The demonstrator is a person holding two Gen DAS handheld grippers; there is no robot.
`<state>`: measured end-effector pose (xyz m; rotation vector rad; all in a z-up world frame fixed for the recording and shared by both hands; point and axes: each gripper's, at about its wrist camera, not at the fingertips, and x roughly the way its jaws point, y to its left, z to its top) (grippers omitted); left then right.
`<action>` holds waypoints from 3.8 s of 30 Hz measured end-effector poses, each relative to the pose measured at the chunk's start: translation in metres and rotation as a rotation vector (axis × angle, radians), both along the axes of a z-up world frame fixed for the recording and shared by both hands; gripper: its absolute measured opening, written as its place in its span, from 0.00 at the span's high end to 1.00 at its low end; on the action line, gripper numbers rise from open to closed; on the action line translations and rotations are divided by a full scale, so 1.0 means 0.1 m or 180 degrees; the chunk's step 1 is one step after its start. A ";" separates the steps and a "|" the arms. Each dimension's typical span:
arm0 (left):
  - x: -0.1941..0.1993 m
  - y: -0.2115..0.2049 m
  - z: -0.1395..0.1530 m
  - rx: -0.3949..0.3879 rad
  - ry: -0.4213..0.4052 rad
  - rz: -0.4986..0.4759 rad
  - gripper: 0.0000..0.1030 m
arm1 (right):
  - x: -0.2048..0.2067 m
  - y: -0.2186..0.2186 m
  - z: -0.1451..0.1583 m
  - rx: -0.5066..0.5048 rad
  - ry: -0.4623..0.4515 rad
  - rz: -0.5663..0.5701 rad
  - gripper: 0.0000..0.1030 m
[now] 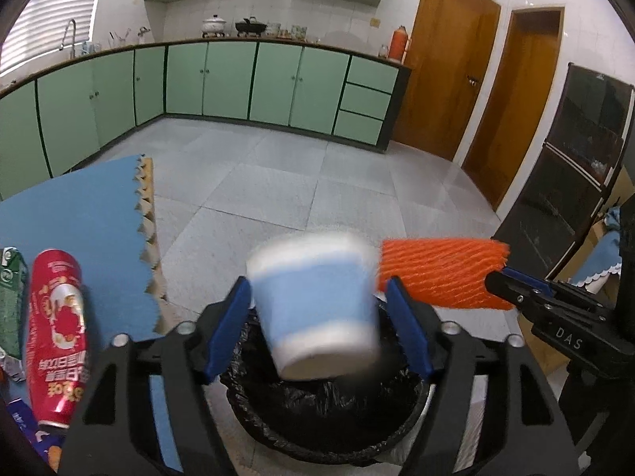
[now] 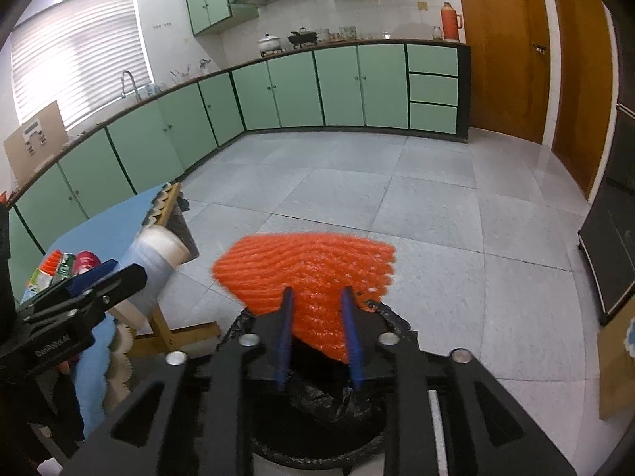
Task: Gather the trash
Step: 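Carry the cup and foam net over the black bin and release both, then move both tools back over the trash pile on the mat, then grasp the white-green plastic bag with the left tool while the right tool grasps the milk carton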
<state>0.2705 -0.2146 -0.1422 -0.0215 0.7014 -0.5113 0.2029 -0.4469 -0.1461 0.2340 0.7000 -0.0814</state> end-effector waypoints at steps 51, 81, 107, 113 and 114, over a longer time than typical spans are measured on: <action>-1.37 3.45 0.17 0.0467 0.0055 0.2139 0.14 | -0.30 2.83 0.52 0.0001 -0.0708 0.1406 0.10; -1.46 3.86 -0.09 -0.0167 0.0378 0.2321 0.93 | -0.28 3.29 0.62 -0.0266 -0.0736 0.1676 0.10; -1.38 4.28 0.22 -0.0077 0.0008 0.2670 0.96 | 0.21 4.44 0.20 -0.0441 -0.0291 0.1536 0.40; -1.36 4.38 0.15 -0.0118 0.0035 0.2668 0.95 | 0.34 4.53 0.07 -0.0429 -0.0002 0.1607 0.69; -1.36 4.38 0.14 -0.0123 0.0039 0.2658 0.96 | 0.35 4.54 0.05 -0.0408 0.0046 0.1651 0.77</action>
